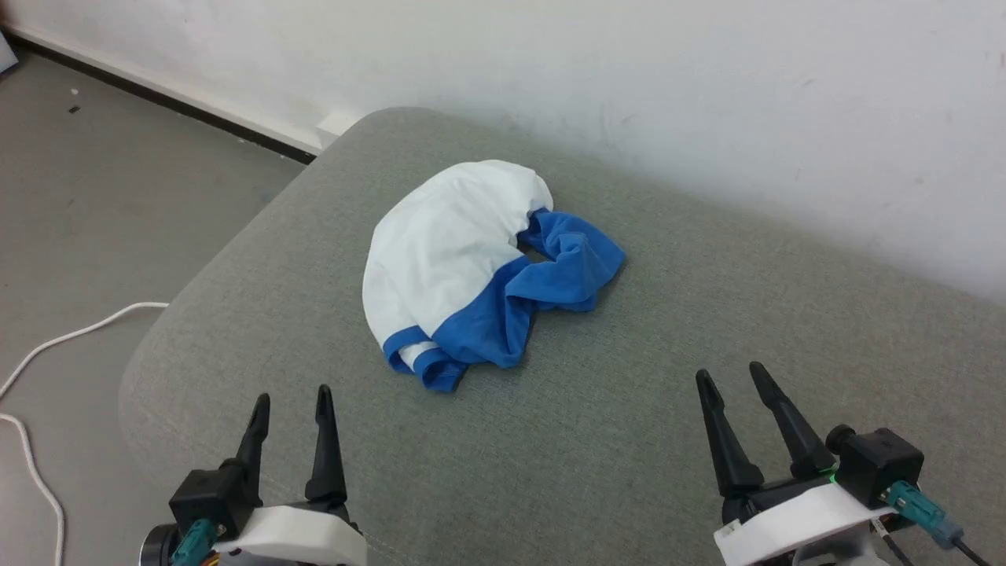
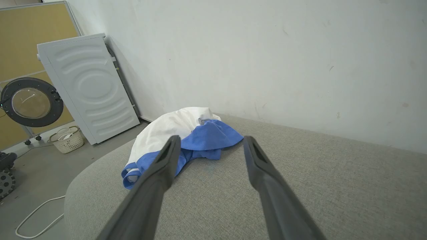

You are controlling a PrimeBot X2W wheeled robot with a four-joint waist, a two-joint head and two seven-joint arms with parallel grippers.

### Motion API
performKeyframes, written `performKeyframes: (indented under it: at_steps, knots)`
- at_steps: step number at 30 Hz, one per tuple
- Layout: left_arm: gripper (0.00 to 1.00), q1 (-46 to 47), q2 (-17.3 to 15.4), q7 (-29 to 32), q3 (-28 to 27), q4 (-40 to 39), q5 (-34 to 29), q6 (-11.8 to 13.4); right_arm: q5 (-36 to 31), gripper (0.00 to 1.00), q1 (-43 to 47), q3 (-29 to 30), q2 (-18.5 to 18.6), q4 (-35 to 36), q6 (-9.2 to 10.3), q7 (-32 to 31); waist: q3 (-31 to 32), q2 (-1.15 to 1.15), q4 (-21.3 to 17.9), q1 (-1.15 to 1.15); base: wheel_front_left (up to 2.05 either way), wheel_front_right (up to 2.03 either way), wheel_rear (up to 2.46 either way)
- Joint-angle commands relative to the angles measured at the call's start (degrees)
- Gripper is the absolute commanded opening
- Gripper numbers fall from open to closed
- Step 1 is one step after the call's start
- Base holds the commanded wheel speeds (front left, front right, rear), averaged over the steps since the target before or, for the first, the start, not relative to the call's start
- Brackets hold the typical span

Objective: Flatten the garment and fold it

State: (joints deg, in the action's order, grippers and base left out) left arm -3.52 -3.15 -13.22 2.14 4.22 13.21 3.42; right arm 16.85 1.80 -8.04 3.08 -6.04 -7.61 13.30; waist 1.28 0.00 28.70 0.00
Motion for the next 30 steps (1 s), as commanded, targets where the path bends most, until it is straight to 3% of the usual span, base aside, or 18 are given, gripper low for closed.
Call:
performKeyframes:
  at_steps: [1,10,19,24,30]
  knots:
    - [1.00,-1.0,0.3,-0.8,0.2,0.2,0.3,0.4,0.8,1.00,0.7,-0.4,-0.2,-0.2,0.11,0.7,0.0,0.00,0.4,0.00,0.00,0.00,0.00]
    - [1.00,-1.0,0.3,-1.8,0.2,0.3,0.0,0.6,1.8,1.00,0.5,-0.9,-0.2,-0.8,0.12,1.7,-0.5,0.00,1.6,0.00,0.00,0.00,0.00]
    - [1.00,0.4,-0.1,-1.8,-0.3,0.9,-1.9,0.0,1.5,1.00,0.0,-0.5,-0.2,-0.7,0.12,1.7,-1.4,0.00,0.4,0.00,0.00,0.00,0.00]
    - [1.00,4.4,-1.9,-1.1,-0.3,3.0,-2.0,-1.8,1.0,1.00,-0.8,-0.1,-0.2,-0.5,0.12,1.7,-2.7,0.00,-0.9,0.00,0.00,0.00,0.00]
    - [1.00,16.5,-5.3,6.9,-0.4,8.6,0.2,-5.1,-1.2,1.00,-2.8,0.5,-0.2,-0.1,0.12,1.7,-6.7,0.00,-3.8,0.00,0.00,0.00,0.00]
